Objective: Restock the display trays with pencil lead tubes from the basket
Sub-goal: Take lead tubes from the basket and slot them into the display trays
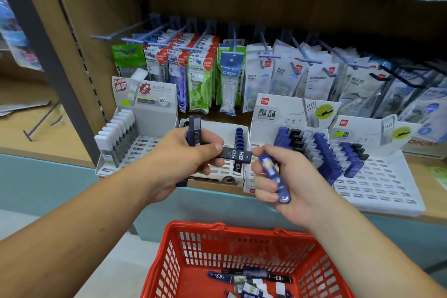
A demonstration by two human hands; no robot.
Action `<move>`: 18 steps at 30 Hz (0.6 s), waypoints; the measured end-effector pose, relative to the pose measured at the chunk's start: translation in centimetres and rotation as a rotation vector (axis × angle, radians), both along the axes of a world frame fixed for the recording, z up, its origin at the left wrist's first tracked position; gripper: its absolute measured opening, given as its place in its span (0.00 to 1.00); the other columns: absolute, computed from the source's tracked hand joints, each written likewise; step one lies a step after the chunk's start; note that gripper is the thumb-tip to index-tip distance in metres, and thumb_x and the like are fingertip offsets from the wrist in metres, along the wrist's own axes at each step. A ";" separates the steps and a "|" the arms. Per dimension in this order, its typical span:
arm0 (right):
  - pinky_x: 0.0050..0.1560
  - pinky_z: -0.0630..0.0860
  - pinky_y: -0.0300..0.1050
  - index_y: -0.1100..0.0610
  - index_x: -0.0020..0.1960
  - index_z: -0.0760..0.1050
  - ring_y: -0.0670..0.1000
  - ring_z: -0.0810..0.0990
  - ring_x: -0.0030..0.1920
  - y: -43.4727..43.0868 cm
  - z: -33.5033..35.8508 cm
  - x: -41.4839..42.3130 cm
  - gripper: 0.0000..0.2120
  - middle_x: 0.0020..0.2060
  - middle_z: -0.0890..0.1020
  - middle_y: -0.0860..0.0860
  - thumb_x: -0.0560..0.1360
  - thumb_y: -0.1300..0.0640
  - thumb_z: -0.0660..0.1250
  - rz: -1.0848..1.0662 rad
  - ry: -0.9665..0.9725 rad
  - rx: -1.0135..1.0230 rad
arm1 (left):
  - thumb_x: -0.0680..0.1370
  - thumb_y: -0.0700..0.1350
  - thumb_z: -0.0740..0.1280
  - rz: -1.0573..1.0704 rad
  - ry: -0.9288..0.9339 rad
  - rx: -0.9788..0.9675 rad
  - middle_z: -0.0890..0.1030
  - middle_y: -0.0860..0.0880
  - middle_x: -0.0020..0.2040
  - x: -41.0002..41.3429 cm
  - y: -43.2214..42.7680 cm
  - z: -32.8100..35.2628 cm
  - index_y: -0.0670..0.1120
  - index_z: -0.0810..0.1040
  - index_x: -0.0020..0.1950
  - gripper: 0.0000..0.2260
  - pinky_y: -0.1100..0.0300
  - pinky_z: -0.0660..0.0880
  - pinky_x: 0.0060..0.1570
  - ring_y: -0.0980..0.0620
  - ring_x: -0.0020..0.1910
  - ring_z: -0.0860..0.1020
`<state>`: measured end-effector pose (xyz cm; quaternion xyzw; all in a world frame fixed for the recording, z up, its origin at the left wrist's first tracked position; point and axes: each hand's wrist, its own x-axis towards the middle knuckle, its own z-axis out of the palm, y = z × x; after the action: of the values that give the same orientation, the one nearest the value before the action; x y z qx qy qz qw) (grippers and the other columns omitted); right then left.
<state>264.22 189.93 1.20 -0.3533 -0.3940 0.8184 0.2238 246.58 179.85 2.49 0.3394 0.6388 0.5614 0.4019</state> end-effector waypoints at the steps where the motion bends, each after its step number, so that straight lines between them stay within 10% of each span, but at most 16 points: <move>1: 0.21 0.53 0.36 0.56 0.50 0.73 0.46 0.58 0.21 -0.2 -0.1 -0.3 0.11 0.29 0.70 0.51 0.84 0.50 0.59 0.007 -0.013 0.001 | 0.81 0.37 0.70 0.013 0.001 -0.004 0.84 0.40 0.39 0.0 -0.1 -0.1 0.40 0.82 0.51 0.02 0.64 0.74 0.30 0.55 0.28 0.77; 11: 0.24 0.55 0.39 0.60 0.56 0.71 0.50 0.63 0.23 -0.2 -0.4 -1.0 0.08 0.32 0.74 0.57 0.79 0.60 0.57 0.017 -0.041 0.062 | 0.77 0.40 0.75 0.128 0.038 0.002 0.81 0.43 0.35 -0.5 0.5 -0.8 0.40 0.81 0.50 0.06 0.66 0.69 0.25 0.55 0.26 0.72; 18: 0.21 0.67 0.42 0.65 0.62 0.72 0.52 0.75 0.23 -0.8 -0.8 -1.3 0.11 0.32 0.83 0.56 0.85 0.58 0.60 0.058 -0.163 0.403 | 0.79 0.35 0.72 -0.187 0.067 -0.016 0.86 0.38 0.45 0.8 0.1 -1.1 0.42 0.80 0.57 0.08 0.60 0.81 0.37 0.50 0.40 0.84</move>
<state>262.96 189.16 0.36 -0.3550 -0.5767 0.6978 0.2335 247.42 179.91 1.38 0.4129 0.6218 0.5047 0.4338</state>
